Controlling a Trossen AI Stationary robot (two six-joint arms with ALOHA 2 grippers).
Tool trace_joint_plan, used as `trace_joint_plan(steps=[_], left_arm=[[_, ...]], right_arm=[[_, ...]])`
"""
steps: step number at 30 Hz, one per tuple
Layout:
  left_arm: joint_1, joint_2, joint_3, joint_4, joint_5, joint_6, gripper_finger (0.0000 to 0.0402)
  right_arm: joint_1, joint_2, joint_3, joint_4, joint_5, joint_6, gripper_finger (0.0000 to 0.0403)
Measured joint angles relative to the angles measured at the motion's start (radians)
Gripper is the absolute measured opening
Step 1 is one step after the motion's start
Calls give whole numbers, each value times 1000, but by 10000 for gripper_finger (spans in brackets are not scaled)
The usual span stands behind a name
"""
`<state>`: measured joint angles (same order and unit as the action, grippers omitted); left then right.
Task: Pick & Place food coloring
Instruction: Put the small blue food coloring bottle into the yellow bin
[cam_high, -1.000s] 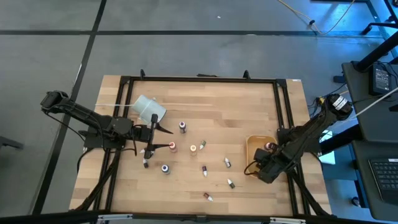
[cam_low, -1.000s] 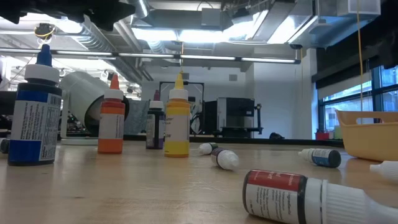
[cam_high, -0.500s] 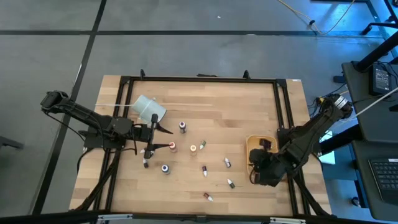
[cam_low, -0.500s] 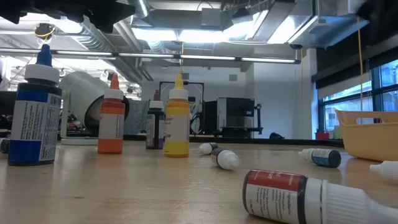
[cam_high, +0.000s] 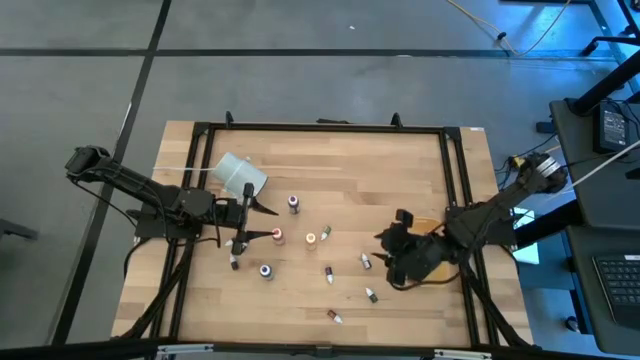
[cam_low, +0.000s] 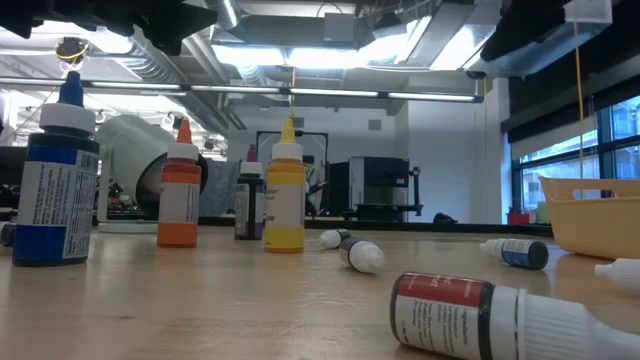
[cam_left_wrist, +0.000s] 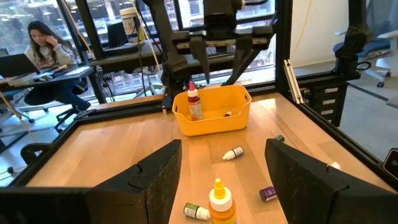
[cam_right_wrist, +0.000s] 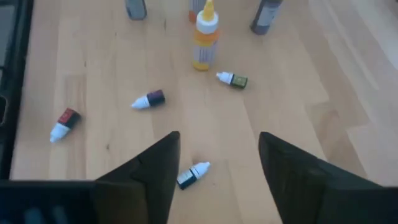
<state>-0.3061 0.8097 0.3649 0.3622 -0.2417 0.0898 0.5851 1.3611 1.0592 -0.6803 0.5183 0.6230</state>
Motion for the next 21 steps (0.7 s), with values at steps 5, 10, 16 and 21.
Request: trace_joint_plan(steps=[5, 10, 16, 21], left_arm=[[0, 0, 0, 0, 0, 0, 230], [0, 0, 0, 1, 0, 0, 228], [0, 0, 0, 0, 0, 1, 228], [0, 0, 0, 0, 0, 1, 230]], right_arm=[[-76, 103, 0, 52, -162, 1, 233], [-142, 232, -1, 53, -309, 110, 222], [-169, 335, -1, 58, -397, 188, 206], [-169, 381, -1, 71, -398, 211, 196]])
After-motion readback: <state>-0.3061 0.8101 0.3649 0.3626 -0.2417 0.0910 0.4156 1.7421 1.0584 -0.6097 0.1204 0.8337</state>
